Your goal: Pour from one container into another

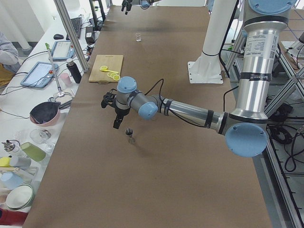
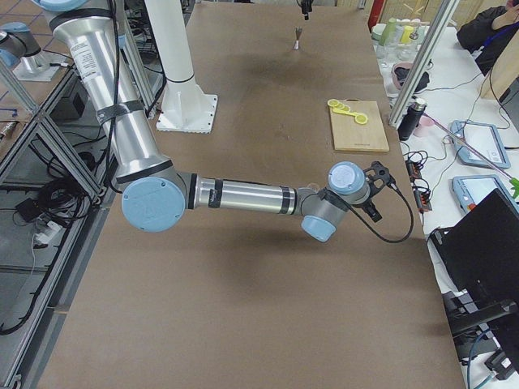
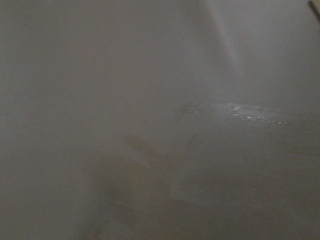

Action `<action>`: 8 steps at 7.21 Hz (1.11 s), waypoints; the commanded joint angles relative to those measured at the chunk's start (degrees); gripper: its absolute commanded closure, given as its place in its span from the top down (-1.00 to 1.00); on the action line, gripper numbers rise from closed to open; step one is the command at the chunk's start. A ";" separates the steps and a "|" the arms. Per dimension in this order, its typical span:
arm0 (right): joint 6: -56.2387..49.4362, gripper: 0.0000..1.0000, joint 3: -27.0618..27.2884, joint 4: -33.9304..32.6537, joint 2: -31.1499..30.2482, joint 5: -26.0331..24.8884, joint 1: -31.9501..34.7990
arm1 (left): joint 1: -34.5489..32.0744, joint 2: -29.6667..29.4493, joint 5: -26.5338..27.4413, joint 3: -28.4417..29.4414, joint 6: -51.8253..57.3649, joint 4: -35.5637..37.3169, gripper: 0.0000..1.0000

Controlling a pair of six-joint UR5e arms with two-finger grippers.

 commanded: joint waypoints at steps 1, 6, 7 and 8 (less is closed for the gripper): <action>0.18 1.00 2.88 -21.95 0.13 -5.72 2.60 | -6.35 0.66 -2.54 1.94 8.76 8.84 0.98; 5.25 1.00 10.61 -51.75 -2.14 0.27 3.74 | -19.97 13.55 -15.38 1.17 15.67 16.16 0.98; 7.11 1.00 14.63 -52.20 -6.60 2.12 3.66 | -21.56 14.01 -15.12 1.17 16.05 16.68 0.98; 8.08 1.00 19.46 -52.20 -11.34 1.88 3.74 | -22.18 17.67 -15.72 0.73 16.06 16.08 0.98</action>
